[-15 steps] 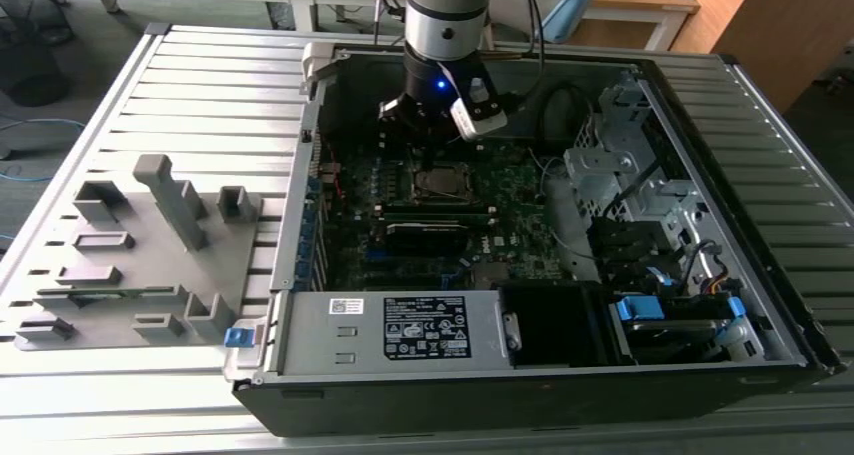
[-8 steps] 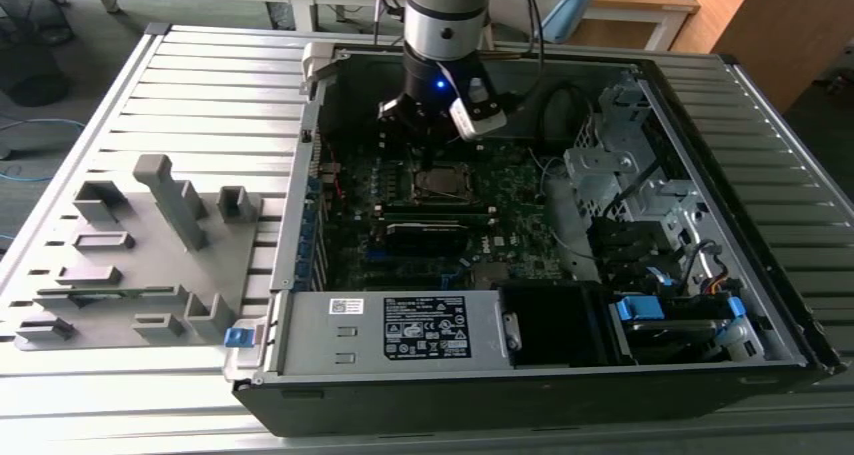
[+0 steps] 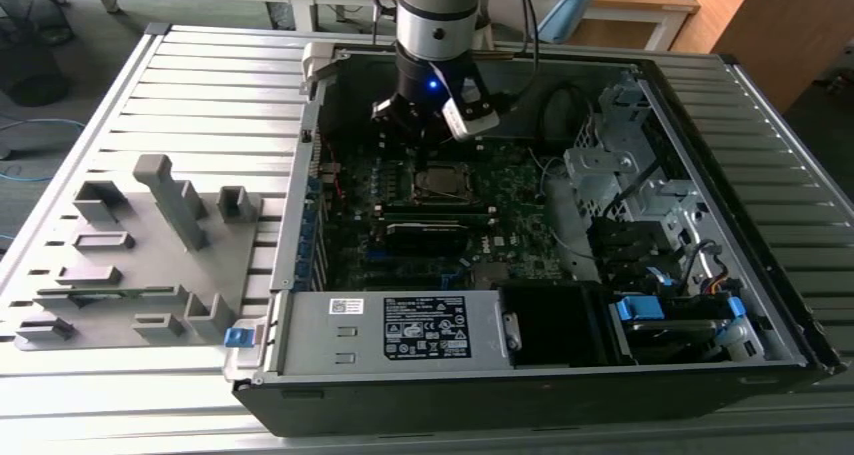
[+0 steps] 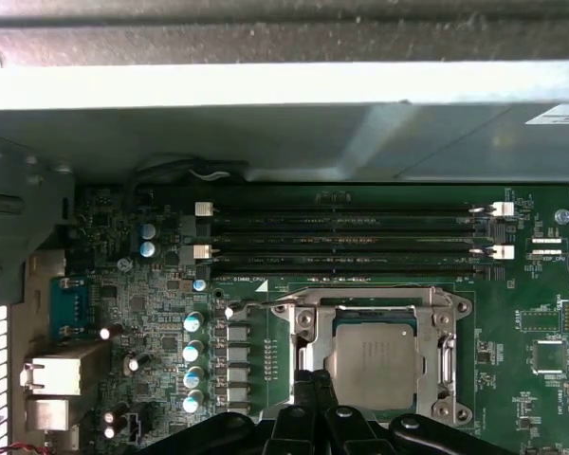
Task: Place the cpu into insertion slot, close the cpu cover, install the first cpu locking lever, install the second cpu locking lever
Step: 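Install the first cpu locking lever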
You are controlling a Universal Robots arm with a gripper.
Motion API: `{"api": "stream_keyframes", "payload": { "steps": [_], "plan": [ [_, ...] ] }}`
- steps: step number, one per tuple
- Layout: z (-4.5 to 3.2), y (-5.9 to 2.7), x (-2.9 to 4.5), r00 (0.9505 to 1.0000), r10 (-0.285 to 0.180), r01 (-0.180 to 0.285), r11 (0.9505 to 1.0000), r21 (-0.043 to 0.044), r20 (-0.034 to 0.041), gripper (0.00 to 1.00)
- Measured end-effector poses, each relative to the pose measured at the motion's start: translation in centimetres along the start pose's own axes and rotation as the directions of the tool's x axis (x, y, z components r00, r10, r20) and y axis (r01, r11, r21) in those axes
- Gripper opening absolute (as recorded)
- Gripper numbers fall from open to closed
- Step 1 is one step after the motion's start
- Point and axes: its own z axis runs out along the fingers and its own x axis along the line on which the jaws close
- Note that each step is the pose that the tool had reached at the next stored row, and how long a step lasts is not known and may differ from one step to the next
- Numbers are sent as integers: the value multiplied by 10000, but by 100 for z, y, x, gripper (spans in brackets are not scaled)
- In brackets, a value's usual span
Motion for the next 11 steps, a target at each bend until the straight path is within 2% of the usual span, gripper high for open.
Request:
{"api": "stream_keyframes", "payload": {
  "steps": [11],
  "plan": [
    [-51, 1, 0, 10000, 0, 0, 10000, -5, 3, 10]
  ]
}}
